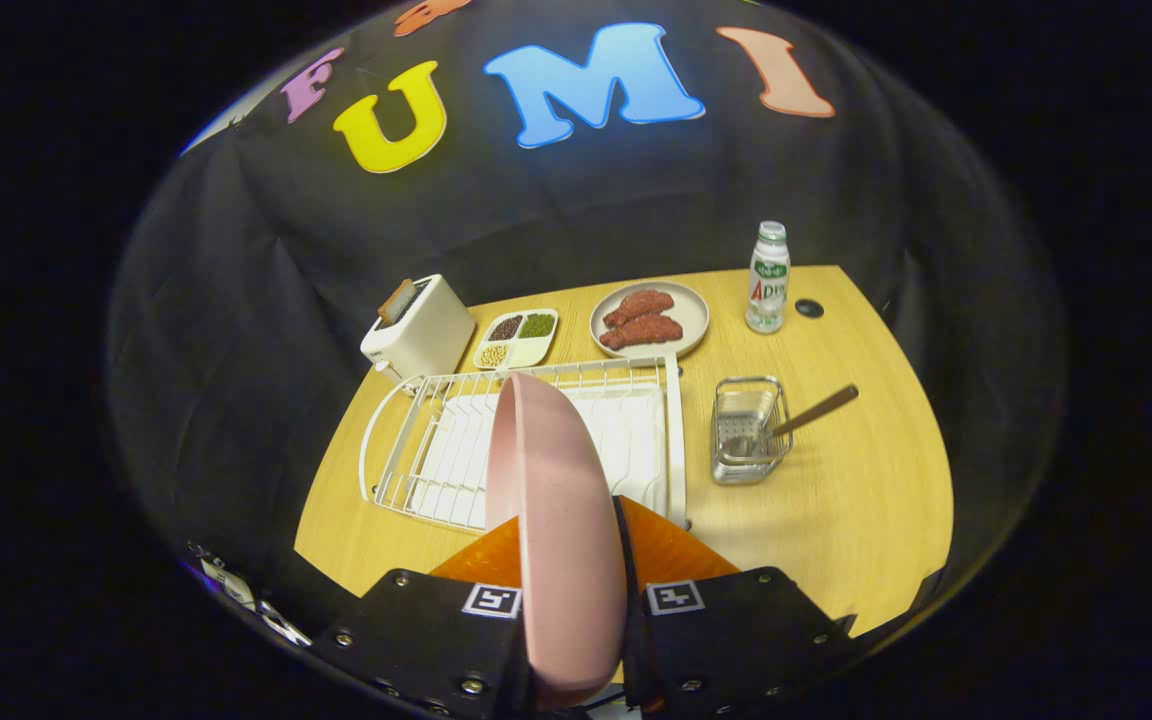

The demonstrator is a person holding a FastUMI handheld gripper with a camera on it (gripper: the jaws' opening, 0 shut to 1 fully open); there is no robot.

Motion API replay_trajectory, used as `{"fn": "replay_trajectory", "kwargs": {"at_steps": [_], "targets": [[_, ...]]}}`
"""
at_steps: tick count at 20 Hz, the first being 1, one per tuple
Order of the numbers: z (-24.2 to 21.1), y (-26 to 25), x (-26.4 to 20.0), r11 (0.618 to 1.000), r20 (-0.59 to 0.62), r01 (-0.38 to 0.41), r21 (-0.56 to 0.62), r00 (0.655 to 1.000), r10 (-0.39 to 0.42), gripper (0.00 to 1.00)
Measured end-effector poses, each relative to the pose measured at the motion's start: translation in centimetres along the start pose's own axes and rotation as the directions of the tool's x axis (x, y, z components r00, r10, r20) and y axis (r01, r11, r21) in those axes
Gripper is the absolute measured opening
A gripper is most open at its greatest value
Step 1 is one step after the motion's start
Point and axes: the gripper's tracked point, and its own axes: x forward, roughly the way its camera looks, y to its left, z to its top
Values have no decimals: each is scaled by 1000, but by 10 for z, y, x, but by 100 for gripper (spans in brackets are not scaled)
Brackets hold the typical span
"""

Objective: Take the plate from the dish rack, then take the spoon from the basket and place it into the plate.

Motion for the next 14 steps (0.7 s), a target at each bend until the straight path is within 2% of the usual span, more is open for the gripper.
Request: {"fn": "replay_trajectory", "kwargs": {"at_steps": [3,8,14], "targets": [[-40,-13,6,994,-30,0,113,1000,4,31],[-98,-35,15,972,-100,32,234,995,-9,31],[-147,-33,35,942,-171,6,335,984,55,31]]}}
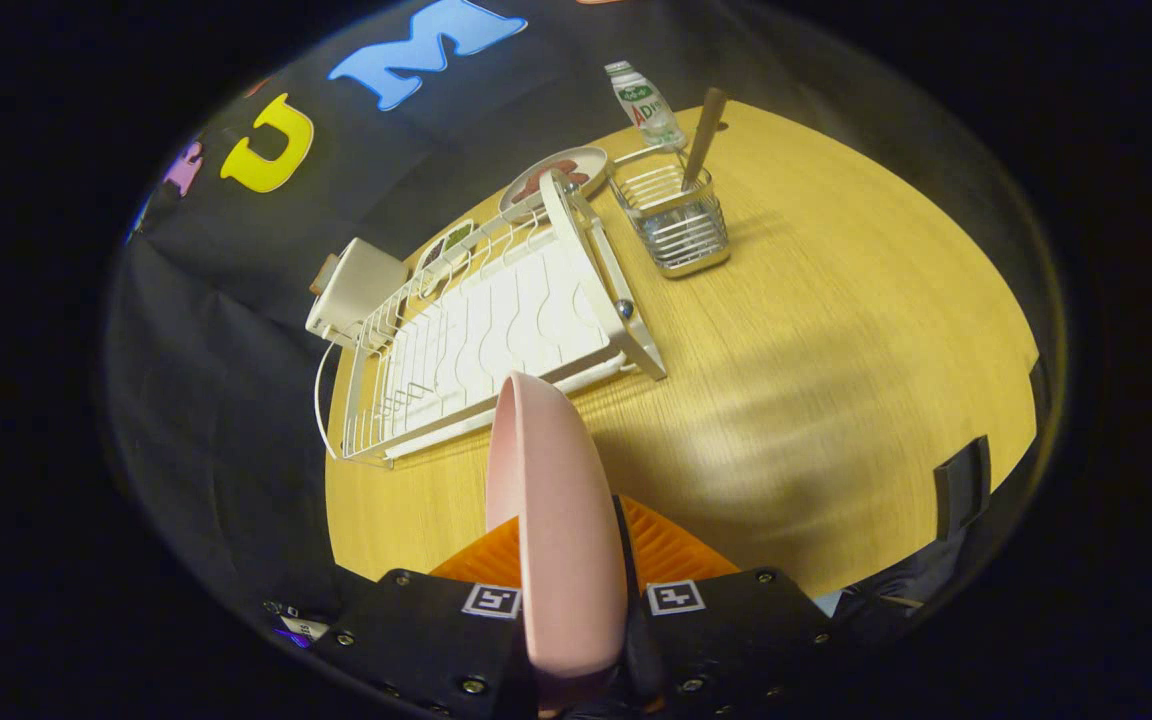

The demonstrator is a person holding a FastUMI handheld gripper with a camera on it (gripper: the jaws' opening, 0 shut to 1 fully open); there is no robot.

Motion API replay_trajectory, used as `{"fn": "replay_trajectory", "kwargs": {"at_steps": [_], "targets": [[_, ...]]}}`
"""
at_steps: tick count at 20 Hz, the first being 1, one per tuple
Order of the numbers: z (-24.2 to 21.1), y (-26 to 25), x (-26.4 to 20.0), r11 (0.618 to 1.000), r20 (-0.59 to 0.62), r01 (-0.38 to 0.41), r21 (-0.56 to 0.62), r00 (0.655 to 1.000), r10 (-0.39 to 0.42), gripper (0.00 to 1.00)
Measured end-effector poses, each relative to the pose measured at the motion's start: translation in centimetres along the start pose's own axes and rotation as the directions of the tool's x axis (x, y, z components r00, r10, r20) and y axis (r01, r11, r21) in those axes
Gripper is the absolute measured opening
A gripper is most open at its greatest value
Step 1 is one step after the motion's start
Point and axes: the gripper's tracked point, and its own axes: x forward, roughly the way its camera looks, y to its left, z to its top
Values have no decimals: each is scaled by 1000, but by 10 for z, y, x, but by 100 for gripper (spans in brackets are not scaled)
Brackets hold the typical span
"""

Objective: Take the plate from the dish rack, then take the spoon from the basket and place it into the plate.

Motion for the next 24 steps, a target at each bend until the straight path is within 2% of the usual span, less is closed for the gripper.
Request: {"fn": "replay_trajectory", "kwargs": {"at_steps": [4,15,19,20,22,24], "targets": [[-18,5,24,998,-44,-49,50,998,51,31],[-23,33,66,989,-74,-145,35,986,147,31],[-21,28,70,993,-89,-113,46,989,117,38],[-21,19,70,996,-90,-79,31,993,81,40],[-16,5,68,999,-81,-41,7,996,41,53],[-8,-5,66,999,-75,-34,18,997,35,53]]}}
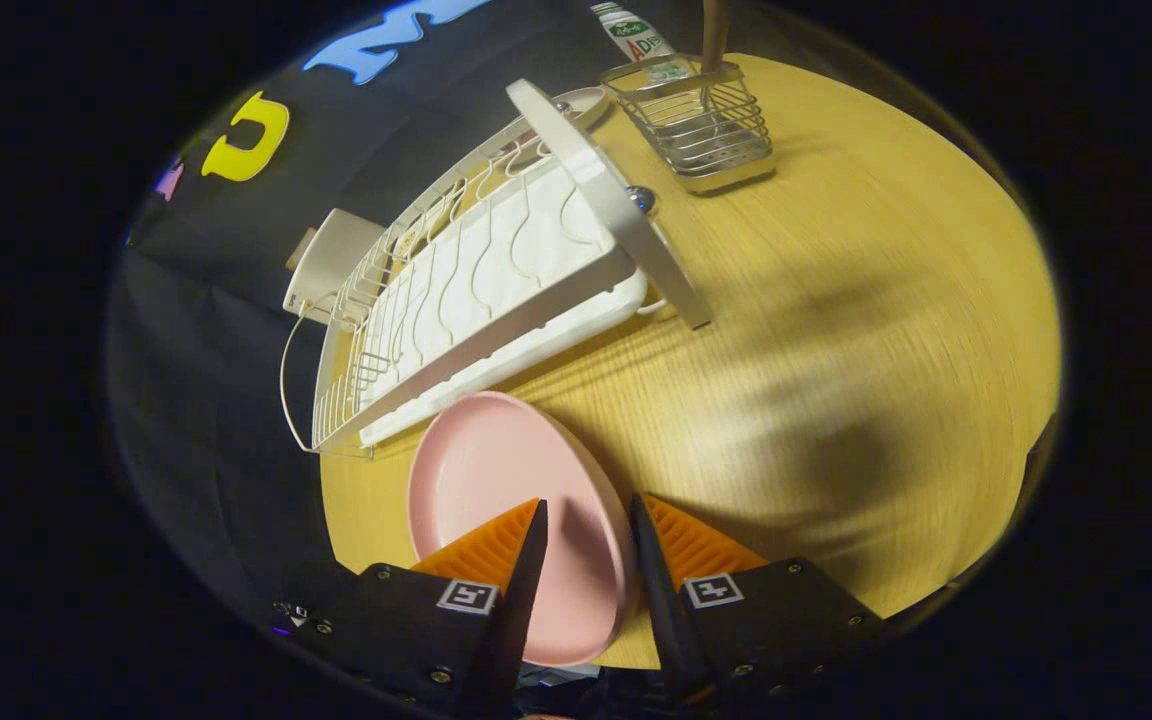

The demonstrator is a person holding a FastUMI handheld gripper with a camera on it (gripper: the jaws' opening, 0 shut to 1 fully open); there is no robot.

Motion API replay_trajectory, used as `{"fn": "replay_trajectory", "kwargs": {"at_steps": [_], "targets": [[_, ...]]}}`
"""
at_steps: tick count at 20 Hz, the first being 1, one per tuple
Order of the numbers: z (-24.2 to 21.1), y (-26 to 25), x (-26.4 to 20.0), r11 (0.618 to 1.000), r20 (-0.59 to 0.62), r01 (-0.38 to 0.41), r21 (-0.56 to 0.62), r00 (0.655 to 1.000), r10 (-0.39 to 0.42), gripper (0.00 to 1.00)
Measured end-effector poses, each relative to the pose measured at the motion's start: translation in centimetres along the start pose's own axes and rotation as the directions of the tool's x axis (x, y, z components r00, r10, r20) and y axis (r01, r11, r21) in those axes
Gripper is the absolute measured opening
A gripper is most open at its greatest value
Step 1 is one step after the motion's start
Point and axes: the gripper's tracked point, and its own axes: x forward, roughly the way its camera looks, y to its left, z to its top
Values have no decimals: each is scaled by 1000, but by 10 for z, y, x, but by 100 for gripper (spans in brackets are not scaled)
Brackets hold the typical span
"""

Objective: Take the plate from the dish rack, then take the spoon from the basket and place it into the plate.

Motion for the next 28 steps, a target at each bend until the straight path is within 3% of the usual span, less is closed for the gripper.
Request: {"fn": "replay_trajectory", "kwargs": {"at_steps": [5,11,15,23,28], "targets": [[25,-21,-14,999,55,29,-24,998,-28,53],[84,-70,-54,987,241,158,-39,960,-144,53],[144,-83,-86,980,424,196,-22,890,-169,53],[252,-61,-119,971,706,210,-110,705,-72,53],[288,-68,-94,969,753,210,-127,656,-44,53]]}}
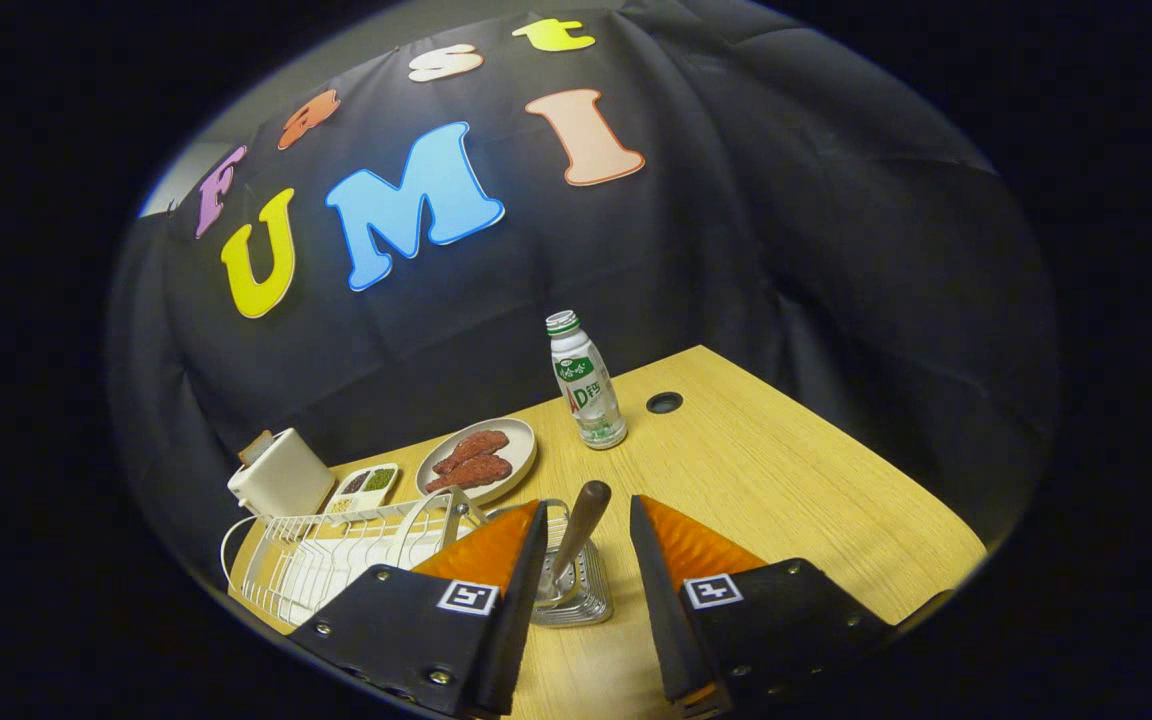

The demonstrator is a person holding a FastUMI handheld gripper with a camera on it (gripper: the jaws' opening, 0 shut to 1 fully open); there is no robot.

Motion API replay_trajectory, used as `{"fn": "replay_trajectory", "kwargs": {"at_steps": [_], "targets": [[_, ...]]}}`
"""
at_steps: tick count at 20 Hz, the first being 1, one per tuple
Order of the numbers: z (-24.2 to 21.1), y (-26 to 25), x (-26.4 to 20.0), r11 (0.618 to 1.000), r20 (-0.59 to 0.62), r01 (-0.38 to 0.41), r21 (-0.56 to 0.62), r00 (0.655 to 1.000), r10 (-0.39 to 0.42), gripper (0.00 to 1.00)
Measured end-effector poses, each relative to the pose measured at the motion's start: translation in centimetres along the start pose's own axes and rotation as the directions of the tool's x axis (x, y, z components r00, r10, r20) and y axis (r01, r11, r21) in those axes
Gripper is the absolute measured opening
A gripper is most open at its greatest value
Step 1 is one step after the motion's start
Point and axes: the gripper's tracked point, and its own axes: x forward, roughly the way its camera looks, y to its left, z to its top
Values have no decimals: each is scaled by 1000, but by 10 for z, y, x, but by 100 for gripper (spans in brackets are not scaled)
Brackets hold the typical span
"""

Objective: Take the plate from the dish rack, then take the spoon from the basket and place it into the plate.

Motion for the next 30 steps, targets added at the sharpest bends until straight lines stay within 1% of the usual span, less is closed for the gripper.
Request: {"fn": "replay_trajectory", "kwargs": {"at_steps": [4,6,8,10,11,12,13,14,18,25,30], "targets": [[9,-2,30,1000,67,-16,13,998,15,53],[6,-3,41,999,75,-15,29,997,13,53],[2,-2,59,999,75,-21,39,997,18,45],[7,2,58,1000,100,-11,28,995,8,22],[8,2,57,1000,108,3,8,994,-3,22],[10,6,54,1000,115,-14,-2,993,14,22],[14,13,56,1000,115,-25,18,993,23,22],[13,17,53,999,120,-37,16,992,34,15],[26,21,47,998,145,-42,-49,988,49,15],[89,27,20,995,206,-61,-74,976,75,15],[133,62,-21,982,250,-110,-151,957,145,15]]}}
